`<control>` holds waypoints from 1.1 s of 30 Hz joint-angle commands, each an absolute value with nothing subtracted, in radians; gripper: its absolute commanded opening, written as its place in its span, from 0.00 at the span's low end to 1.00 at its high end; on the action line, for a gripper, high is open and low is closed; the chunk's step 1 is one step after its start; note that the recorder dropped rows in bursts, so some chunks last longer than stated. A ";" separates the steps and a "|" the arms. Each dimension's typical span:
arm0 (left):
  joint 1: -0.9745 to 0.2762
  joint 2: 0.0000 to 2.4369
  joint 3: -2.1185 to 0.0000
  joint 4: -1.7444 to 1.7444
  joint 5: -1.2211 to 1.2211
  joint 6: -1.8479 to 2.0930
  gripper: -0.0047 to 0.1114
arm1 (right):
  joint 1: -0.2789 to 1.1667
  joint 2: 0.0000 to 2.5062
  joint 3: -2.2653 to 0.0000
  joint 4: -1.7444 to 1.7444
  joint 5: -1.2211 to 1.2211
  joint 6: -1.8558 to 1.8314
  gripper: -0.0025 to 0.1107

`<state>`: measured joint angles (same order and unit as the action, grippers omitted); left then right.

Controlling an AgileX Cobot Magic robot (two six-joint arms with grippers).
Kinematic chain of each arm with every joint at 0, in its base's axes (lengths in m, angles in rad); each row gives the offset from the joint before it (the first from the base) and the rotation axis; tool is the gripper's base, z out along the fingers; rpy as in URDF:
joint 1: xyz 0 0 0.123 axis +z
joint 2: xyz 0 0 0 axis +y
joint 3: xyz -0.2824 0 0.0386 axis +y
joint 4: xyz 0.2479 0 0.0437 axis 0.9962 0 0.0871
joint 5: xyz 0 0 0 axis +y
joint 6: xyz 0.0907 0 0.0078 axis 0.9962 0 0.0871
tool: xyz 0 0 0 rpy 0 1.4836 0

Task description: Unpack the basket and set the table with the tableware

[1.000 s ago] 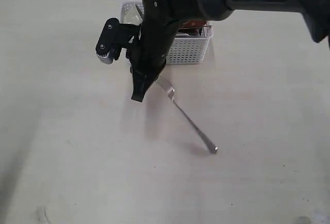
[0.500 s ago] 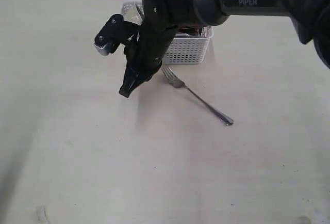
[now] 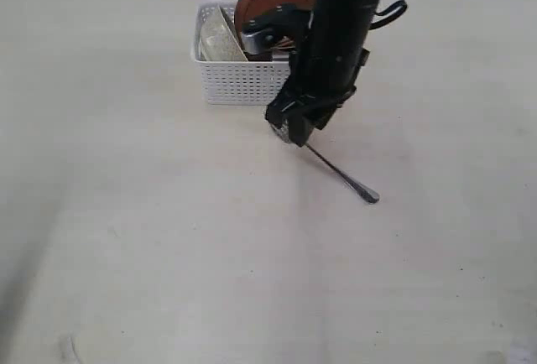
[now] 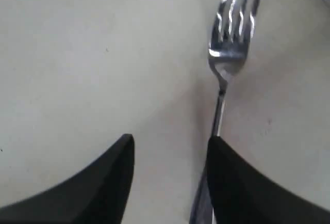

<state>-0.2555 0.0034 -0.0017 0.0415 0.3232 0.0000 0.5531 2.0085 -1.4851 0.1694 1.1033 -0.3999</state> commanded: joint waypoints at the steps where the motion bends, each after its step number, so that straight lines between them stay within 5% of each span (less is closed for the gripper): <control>1: -0.262 0.000 0.000 0.044 0.324 0.000 0.04 | 0.490 1.926 -1.351 0.151 0.985 -0.389 0.44; 23: -0.262 0.000 0.000 0.044 0.324 0.000 0.04 | 0.516 2.057 -1.254 0.144 0.634 -0.413 0.43; 29: -0.262 0.000 0.000 0.044 0.324 0.000 0.04 | 0.516 2.086 -1.254 0.129 0.632 -0.402 0.25; 33: -0.262 0.000 0.000 0.044 0.324 0.000 0.04 | 0.525 2.078 -1.254 0.145 0.680 -0.369 0.02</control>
